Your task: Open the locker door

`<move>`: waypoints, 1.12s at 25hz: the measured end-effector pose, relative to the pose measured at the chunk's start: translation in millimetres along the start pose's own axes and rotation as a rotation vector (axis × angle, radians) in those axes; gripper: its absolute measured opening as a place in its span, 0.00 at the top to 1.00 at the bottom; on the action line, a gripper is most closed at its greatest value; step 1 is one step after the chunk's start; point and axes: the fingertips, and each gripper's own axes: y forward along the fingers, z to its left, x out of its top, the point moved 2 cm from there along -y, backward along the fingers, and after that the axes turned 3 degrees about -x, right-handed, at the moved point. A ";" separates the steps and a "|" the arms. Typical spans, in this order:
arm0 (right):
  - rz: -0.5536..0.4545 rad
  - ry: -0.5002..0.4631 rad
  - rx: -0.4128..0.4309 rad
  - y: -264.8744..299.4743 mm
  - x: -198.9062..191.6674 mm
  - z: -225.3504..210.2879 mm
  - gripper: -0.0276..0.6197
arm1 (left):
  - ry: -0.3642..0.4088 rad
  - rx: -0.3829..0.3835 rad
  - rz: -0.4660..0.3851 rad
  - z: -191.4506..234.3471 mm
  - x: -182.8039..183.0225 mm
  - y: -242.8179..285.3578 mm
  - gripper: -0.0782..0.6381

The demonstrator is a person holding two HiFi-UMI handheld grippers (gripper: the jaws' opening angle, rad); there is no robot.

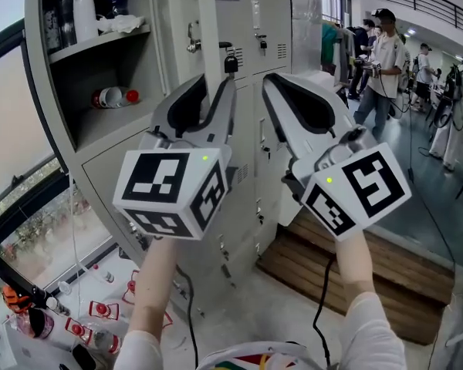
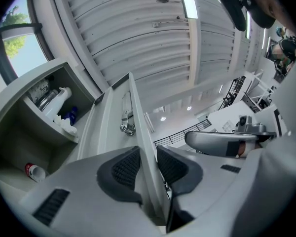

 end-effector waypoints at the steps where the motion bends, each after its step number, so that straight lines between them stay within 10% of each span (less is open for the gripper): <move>1: 0.006 -0.002 -0.005 -2.1 -1.3 -2.0 0.95 | -0.001 0.000 -0.001 -1.5 -1.5 3.1 0.73; 28: 0.144 -0.032 -0.098 -42.2 -41.0 -42.7 0.95 | -0.009 -0.026 0.054 -27.2 -57.0 86.9 0.70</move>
